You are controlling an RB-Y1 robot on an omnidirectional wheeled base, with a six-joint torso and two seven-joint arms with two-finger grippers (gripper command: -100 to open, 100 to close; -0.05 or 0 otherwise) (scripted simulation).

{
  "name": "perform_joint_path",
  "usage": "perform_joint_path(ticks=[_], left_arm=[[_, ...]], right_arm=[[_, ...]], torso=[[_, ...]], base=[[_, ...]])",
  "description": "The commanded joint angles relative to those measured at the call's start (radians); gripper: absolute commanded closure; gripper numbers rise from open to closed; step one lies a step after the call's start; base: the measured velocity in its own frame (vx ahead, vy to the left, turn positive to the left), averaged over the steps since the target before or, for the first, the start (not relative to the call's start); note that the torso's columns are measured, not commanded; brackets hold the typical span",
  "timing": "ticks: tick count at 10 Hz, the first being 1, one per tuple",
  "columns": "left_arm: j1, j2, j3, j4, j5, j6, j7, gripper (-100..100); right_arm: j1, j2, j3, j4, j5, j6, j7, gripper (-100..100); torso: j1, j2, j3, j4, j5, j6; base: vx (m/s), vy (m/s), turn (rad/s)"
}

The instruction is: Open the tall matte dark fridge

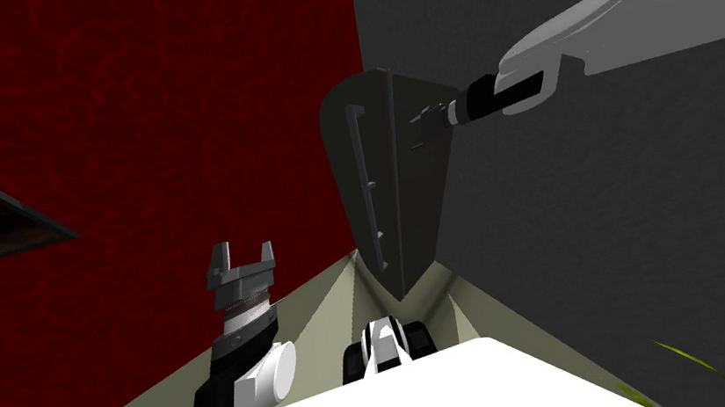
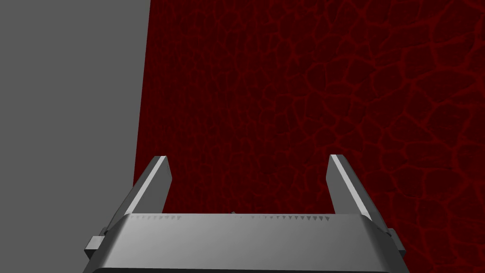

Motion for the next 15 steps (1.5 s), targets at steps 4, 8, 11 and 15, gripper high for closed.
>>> perform_joint_path(ticks=[4, 8, 11, 15], left_arm=[[0.0, 0.0, 0.0, 0.0, 0.0, 0.0, 0.0, 0], [0.0, 0.0, 0.0, 0.0, 0.0, 0.0, 0.0, 0], [0.0, 0.0, 0.0, 0.0, 0.0, 0.0, 0.0, 0], [0.0, 0.0, 0.0, 0.0, 0.0, 0.0, 0.0, 0]], right_arm=[[-0.037, -0.116, -0.024, 0.045, 0.011, 0.007, 0.002, -100], [-0.042, -0.168, -0.035, 0.069, 0.013, 0.01, 0.008, -100], [-0.051, -0.242, -0.054, 0.109, 0.017, 0.015, 0.019, -100], [-0.062, -0.351, -0.077, 0.16, 0.022, 0.021, 0.032, -100]], torso=[[0.003, 0.001, 0.0, 0.001, 0.002, -0.001], [0.007, -0.001, -0.002, 0.001, 0.005, -0.003], [0.009, -0.001, -0.002, -0.001, 0.005, -0.004], [0.008, -0.006, -0.006, -0.002, 0.004, -0.001]], base=[[-0.025, 0.009, -0.008], [-0.021, 0.004, 0.003], [-0.023, 0.008, -0.011], [-0.047, 0.018, 0.021]])
